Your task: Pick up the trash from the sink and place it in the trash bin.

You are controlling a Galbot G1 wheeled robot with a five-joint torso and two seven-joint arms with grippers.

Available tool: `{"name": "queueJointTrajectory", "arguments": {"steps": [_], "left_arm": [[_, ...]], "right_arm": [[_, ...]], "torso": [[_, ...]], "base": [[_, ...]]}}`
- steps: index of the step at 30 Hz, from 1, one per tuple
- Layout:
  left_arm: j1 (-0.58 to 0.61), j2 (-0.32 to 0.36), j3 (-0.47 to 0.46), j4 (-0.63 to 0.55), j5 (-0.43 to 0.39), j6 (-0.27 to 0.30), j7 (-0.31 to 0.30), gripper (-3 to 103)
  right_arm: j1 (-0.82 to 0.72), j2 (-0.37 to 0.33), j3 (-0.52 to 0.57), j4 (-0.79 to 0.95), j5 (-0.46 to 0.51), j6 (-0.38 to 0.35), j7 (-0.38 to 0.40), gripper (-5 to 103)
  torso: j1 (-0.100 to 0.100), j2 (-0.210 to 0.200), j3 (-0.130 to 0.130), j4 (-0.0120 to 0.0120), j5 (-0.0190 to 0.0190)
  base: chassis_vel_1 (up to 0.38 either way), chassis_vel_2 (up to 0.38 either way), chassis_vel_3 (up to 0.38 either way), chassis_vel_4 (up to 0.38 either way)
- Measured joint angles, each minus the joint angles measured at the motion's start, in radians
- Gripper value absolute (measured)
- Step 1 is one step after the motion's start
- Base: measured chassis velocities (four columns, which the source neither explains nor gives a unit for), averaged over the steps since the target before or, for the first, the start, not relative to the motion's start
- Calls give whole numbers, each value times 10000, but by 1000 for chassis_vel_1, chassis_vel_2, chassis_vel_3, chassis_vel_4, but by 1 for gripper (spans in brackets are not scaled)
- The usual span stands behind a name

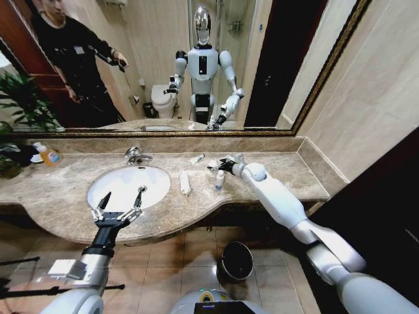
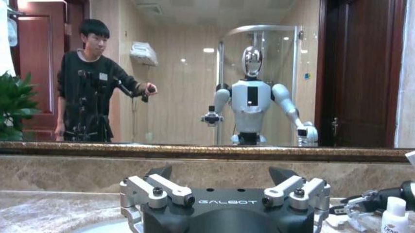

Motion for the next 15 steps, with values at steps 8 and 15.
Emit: {"name": "queueJointTrajectory", "arguments": {"steps": [8, 15], "left_arm": [[0, 0, 0, 0, 0, 0, -1, 100], [0, 0, 0, 0, 0, 0, 0, 100]], "right_arm": [[53, 134, -81, -291, -439, -165, 49, 85], [-37, 178, -72, -416, -764, -28, 53, 70]], "torso": [[0, 0, 0, -1, 0], [0, 0, 0, -1, 1]], "base": [[0, 0, 0, 0], [0, 0, 0, 0]]}}
